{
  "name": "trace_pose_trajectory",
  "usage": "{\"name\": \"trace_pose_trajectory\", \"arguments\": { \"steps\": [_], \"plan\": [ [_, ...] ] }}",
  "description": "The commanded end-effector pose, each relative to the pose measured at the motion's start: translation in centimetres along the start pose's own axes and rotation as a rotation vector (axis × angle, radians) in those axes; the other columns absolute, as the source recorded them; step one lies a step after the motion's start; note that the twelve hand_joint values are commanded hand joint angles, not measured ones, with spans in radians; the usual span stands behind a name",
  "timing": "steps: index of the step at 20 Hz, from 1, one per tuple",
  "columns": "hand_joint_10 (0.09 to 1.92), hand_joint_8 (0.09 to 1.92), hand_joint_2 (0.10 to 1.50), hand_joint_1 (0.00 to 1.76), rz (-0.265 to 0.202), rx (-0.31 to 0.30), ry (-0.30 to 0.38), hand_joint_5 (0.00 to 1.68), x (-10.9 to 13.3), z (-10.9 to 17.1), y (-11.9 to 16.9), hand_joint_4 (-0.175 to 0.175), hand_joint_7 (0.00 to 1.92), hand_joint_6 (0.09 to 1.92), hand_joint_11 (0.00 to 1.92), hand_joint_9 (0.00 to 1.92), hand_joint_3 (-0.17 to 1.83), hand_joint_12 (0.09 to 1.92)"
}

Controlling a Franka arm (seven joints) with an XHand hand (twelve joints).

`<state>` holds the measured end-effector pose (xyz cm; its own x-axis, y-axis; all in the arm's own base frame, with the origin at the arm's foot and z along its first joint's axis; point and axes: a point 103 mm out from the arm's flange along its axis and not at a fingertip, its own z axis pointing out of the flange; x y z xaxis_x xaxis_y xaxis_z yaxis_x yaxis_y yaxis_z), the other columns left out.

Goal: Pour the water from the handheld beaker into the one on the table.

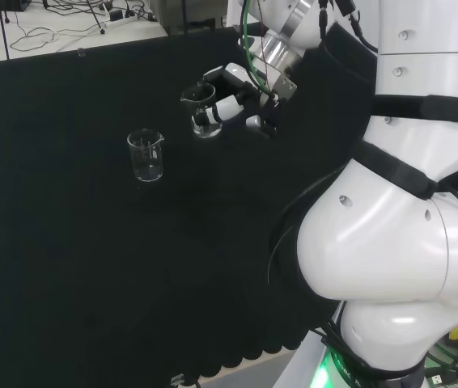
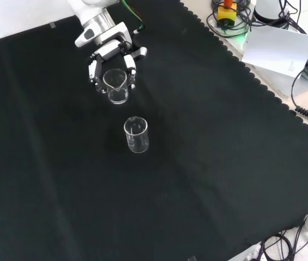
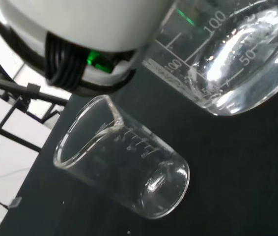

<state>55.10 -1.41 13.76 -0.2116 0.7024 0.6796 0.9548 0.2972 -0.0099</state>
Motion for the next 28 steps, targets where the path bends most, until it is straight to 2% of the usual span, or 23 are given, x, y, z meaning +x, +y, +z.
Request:
{"name": "trace_pose_trajectory", "arguments": {
  "steps": [1, 8, 13, 20, 28],
  "plan": [
    [0.90, 1.08, 0.77, 1.40, -0.001, 0.063, -0.063, 1.04, 2.2, 0.1, -0.8, -0.175, 1.07, 1.00, 0.98, 1.10, 0.58, 0.90],
    [0.91, 1.08, 0.76, 1.40, 0.020, 0.118, -0.204, 1.04, 4.8, 0.7, -0.5, -0.175, 1.07, 1.01, 0.98, 1.11, 0.58, 0.90],
    [0.91, 1.08, 0.76, 1.40, 0.045, 0.184, -0.313, 1.04, 5.9, 1.0, 0.1, -0.175, 1.07, 1.01, 0.98, 1.11, 0.59, 0.90],
    [0.91, 1.09, 0.76, 1.40, 0.082, 0.210, -0.438, 1.04, 7.3, 1.3, 0.7, -0.175, 1.07, 1.01, 0.98, 1.11, 0.60, 0.90],
    [0.92, 1.09, 0.74, 1.40, 0.121, 0.215, -0.522, 1.04, 8.3, 1.9, 1.7, -0.175, 1.07, 1.02, 0.98, 1.11, 0.63, 0.90]
  ]
}}
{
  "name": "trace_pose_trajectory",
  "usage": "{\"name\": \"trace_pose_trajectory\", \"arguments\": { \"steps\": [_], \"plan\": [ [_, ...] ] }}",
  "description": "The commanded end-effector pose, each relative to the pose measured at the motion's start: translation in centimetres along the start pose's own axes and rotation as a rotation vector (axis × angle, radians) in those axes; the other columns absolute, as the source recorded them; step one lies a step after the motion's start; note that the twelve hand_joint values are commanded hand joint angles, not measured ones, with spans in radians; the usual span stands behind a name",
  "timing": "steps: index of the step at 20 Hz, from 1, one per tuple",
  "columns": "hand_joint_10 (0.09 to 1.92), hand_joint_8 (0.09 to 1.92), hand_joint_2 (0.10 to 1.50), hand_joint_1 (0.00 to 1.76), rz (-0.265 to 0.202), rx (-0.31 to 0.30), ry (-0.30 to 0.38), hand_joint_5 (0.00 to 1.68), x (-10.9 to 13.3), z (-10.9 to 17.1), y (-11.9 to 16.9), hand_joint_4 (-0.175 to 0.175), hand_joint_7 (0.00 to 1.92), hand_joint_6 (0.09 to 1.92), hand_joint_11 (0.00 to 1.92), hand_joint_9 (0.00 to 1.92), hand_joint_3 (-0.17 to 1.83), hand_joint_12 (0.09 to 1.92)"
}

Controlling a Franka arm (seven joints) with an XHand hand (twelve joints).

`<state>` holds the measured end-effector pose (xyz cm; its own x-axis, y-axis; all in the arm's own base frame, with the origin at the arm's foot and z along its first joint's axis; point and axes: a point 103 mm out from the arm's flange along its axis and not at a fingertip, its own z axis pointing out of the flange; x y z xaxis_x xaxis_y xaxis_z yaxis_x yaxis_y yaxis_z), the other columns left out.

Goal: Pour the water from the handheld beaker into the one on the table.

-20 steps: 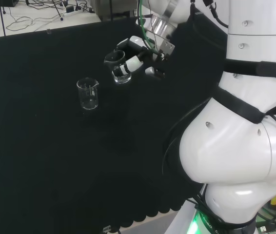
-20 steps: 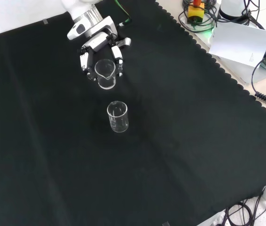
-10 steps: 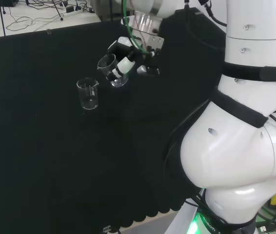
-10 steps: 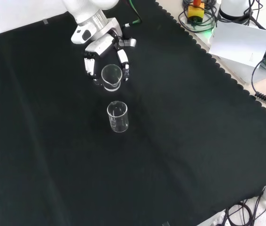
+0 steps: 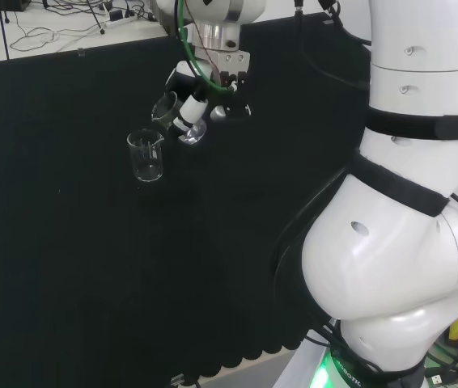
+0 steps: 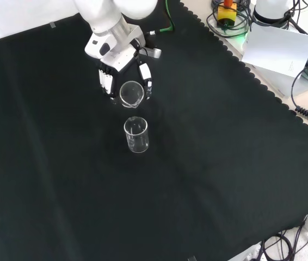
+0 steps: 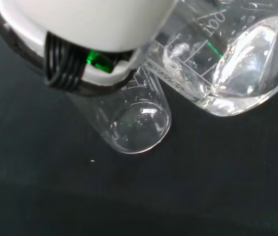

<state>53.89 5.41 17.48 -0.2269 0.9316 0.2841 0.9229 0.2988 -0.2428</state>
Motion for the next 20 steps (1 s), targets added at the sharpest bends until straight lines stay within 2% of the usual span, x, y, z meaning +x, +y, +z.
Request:
{"name": "trace_pose_trajectory", "arguments": {
  "steps": [1, 5, 10, 20],
  "plan": [
    [0.92, 1.09, 0.74, 1.40, 0.026, 0.010, -0.085, 1.04, 0.8, -0.6, 0.9, -0.175, 1.07, 1.02, 0.98, 1.11, 0.63, 0.90],
    [0.92, 1.09, 0.74, 1.40, 0.053, 0.043, -0.144, 1.04, 1.3, -0.8, 1.5, -0.175, 1.07, 1.02, 0.99, 1.12, 0.63, 0.89],
    [0.93, 1.09, 0.74, 1.40, 0.062, 0.083, -0.214, 1.04, 2.0, -1.2, 2.0, -0.175, 1.07, 1.02, 0.99, 1.12, 0.64, 0.89],
    [0.93, 1.10, 0.73, 1.40, 0.075, 0.142, -0.305, 1.04, 2.2, -2.3, 2.0, -0.175, 1.07, 1.02, 1.00, 1.12, 0.65, 0.89]
  ]
}}
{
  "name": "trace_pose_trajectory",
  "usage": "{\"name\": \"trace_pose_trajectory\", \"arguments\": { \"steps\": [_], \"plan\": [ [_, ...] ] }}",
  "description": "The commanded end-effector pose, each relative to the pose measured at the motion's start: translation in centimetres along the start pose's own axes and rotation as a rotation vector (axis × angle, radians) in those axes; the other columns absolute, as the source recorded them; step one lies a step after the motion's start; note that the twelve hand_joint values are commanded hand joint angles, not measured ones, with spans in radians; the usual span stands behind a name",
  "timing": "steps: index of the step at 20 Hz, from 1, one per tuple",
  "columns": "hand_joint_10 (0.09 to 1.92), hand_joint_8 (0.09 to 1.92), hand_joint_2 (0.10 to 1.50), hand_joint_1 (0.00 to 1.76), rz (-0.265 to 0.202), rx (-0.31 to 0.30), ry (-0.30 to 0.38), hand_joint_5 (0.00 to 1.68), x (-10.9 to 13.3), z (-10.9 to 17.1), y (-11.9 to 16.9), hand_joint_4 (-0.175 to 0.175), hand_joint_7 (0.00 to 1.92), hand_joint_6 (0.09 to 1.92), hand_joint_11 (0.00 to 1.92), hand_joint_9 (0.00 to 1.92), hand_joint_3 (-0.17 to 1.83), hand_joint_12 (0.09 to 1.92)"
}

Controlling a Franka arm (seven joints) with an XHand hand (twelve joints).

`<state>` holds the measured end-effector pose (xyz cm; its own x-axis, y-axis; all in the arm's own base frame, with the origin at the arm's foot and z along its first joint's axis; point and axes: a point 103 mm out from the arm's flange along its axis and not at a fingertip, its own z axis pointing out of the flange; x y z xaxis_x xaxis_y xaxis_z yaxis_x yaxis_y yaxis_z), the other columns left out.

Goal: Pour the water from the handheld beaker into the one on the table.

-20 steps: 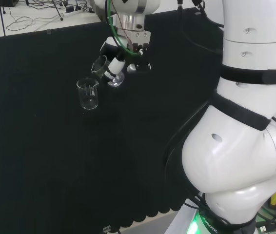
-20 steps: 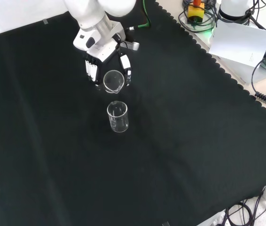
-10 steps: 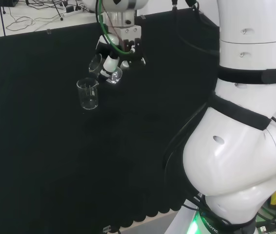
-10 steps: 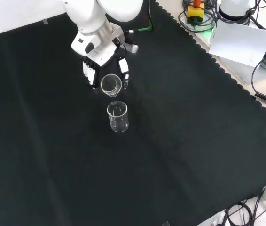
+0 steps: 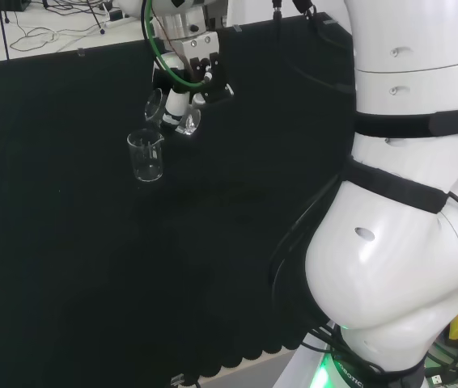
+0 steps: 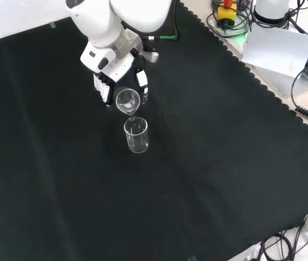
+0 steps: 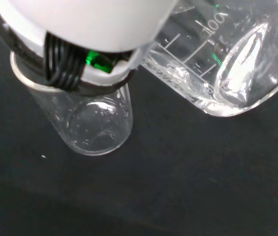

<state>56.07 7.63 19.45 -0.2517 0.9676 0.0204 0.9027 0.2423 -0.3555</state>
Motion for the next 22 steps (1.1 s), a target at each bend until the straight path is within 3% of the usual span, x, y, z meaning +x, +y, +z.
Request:
{"name": "trace_pose_trajectory", "arguments": {
  "steps": [1, 10, 14, 22],
  "plan": [
    [0.93, 1.10, 0.73, 1.40, 0.006, 0.034, -0.054, 1.04, 0.1, -0.4, -0.3, -0.175, 1.07, 1.02, 1.00, 1.12, 0.65, 0.89],
    [0.93, 1.10, 0.73, 1.40, 0.015, 0.059, -0.117, 1.04, 1.2, -1.2, -0.9, -0.175, 1.07, 1.03, 1.00, 1.12, 0.66, 0.88],
    [0.95, 1.09, 0.71, 1.37, 0.016, 0.084, -0.189, 1.05, 2.1, -1.4, -0.8, -0.175, 1.08, 1.04, 1.01, 1.17, 0.70, 0.88],
    [0.95, 1.11, 0.71, 1.40, 0.014, 0.111, -0.223, 1.04, 3.0, -1.5, -0.4, -0.175, 1.07, 1.04, 1.01, 1.12, 0.68, 0.87]
  ]
}}
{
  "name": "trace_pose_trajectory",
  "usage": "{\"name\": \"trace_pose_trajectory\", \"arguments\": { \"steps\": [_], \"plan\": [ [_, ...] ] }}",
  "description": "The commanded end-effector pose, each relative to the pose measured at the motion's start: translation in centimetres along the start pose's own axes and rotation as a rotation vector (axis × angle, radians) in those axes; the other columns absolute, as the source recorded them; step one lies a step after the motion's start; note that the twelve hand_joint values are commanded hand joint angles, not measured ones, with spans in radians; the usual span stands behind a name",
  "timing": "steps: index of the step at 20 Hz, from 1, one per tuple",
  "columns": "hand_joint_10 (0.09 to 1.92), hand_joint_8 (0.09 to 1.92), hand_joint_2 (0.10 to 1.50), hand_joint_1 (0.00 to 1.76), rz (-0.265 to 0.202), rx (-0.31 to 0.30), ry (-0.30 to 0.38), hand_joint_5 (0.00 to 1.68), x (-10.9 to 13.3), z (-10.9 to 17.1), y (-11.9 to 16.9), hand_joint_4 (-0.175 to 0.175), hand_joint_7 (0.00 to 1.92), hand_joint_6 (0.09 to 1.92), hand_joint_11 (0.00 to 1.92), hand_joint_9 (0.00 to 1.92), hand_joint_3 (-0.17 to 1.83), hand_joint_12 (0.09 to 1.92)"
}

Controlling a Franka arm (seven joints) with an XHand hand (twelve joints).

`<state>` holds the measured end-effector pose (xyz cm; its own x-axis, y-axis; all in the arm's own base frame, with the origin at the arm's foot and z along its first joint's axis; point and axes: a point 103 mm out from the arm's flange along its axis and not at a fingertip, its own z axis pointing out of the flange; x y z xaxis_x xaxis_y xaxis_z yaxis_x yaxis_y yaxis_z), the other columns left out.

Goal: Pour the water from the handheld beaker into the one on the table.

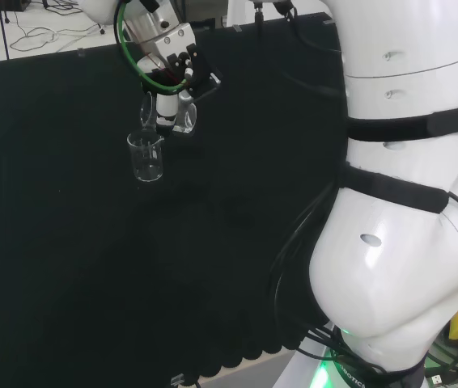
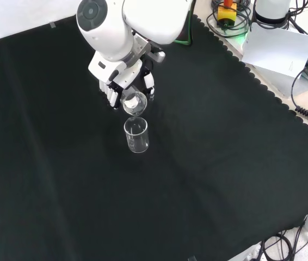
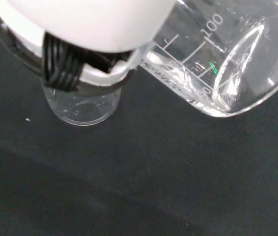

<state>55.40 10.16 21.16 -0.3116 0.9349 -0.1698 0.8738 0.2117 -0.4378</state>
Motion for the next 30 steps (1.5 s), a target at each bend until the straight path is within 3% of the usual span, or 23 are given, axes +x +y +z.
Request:
{"name": "trace_pose_trajectory", "arguments": {
  "steps": [1, 17, 30],
  "plan": [
    [0.95, 1.11, 0.71, 1.40, -0.001, 0.023, -0.025, 1.04, 0.4, -0.1, 0.2, -0.175, 1.07, 1.04, 1.01, 1.12, 0.68, 0.87],
    [0.95, 1.11, 0.72, 1.40, 0.042, 0.109, -0.085, 1.04, 0.7, -0.4, 0.6, -0.175, 1.06, 1.04, 1.01, 1.12, 0.68, 0.87],
    [0.95, 1.11, 0.72, 1.40, 0.067, 0.125, -0.146, 1.04, 1.1, -1.3, 0.2, -0.175, 1.06, 1.04, 1.02, 1.12, 0.68, 0.87]
  ]
}}
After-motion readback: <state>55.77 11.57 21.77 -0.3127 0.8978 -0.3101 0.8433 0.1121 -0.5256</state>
